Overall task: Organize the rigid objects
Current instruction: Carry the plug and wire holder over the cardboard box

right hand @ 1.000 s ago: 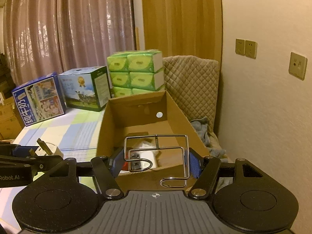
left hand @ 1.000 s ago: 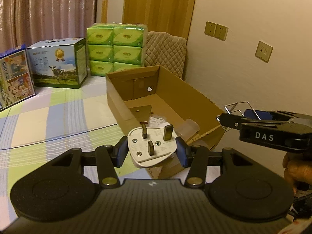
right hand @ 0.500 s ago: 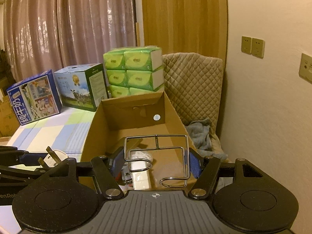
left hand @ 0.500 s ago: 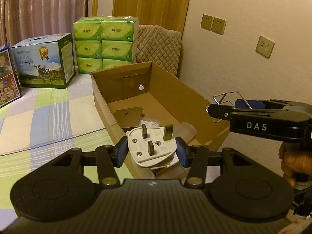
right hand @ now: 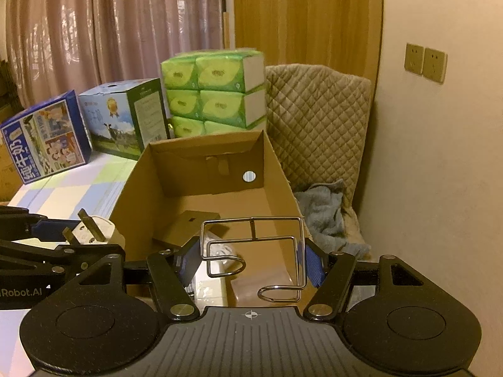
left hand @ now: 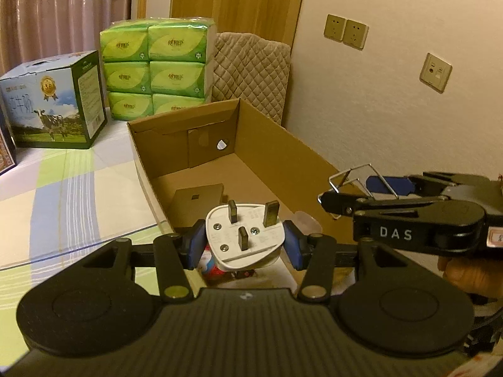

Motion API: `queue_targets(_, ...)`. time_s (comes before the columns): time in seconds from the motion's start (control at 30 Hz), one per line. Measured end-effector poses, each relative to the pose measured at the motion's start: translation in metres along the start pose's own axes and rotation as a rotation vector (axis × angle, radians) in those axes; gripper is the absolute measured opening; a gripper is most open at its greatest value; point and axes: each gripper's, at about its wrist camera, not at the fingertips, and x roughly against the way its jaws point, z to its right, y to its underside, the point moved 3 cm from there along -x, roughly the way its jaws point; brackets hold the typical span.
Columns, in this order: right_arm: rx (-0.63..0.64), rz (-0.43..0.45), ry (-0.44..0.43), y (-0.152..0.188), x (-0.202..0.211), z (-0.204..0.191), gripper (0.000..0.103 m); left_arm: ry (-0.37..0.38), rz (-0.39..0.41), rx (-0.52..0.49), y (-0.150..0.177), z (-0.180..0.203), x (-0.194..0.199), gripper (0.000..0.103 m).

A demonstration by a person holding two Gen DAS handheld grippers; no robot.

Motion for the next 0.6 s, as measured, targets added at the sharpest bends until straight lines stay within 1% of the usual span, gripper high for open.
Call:
queue_targets(0.13, -0.020, -0.020, -0.010, -0.007, -0.012, 0.006, 0.063, 0.000, -0.007, 0.007, -0.013, -0.006, -0.012, 0.046)
queue_targets(0.3, -0.006, -0.031, -0.033, -0.019, -0.026, 0.008, 0.063, -0.005, -0.007, -0.007, -0.029, -0.011, -0.027, 0.046)
queue_targets(0.6, 0.010, -0.057, -0.051, -0.024, -0.054, 0.007, 0.063, -0.018, -0.044, 0.015, -0.046, -0.033, -0.063, 0.046)
